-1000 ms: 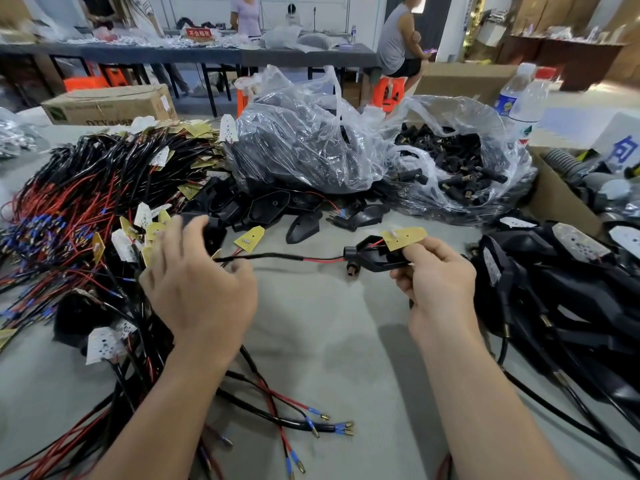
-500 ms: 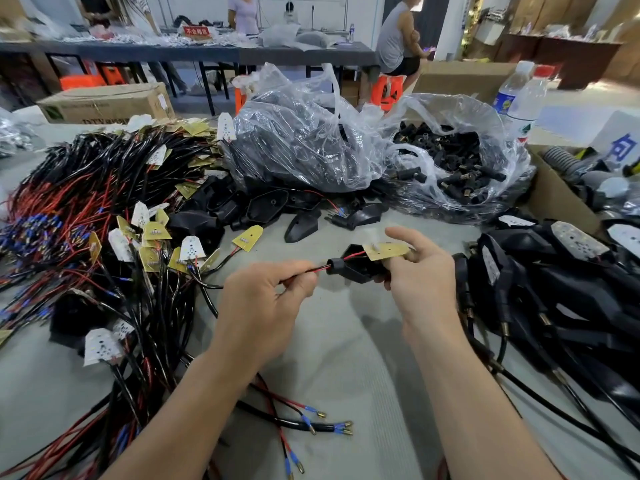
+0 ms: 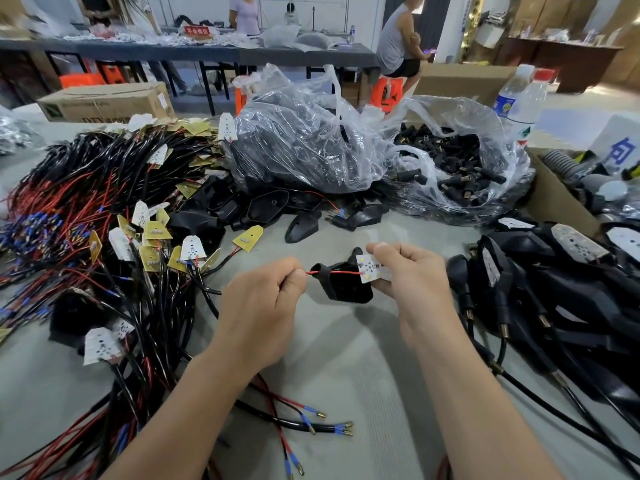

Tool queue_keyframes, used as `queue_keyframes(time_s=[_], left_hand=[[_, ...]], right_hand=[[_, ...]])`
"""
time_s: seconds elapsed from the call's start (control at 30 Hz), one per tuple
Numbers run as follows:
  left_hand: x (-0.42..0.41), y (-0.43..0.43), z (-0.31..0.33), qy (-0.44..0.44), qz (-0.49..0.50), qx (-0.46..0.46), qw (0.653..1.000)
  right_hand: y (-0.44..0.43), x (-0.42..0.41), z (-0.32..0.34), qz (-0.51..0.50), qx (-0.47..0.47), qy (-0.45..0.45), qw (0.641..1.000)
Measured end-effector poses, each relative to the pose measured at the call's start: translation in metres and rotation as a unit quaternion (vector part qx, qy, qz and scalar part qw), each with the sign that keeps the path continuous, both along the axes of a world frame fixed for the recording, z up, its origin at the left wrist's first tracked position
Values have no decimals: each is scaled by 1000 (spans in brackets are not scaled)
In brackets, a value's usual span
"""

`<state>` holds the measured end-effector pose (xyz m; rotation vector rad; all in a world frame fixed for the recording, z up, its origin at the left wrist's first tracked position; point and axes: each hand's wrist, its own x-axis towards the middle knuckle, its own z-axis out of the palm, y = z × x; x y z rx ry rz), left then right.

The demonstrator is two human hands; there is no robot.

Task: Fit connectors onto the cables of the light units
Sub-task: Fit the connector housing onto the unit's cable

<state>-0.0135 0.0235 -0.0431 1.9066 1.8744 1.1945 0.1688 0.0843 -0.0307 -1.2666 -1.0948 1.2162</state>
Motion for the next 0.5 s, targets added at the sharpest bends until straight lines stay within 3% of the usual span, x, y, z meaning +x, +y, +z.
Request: queue_keyframes(time_s=[0.13, 0.3, 0.43, 0.5], left_hand=[[2, 1, 0, -48, 1, 14, 999], [5, 6, 1, -161, 3, -10, 987], [6, 10, 5, -294, -42, 21, 955], [6, 10, 8, -355, -56, 41, 932]], right_hand=[[2, 0, -5, 14, -50, -7, 999], [-6, -7, -4, 133, -35, -42, 990], [-7, 0, -2, 268, -33, -76, 960], [-8, 4, -3, 300, -65, -23, 951]])
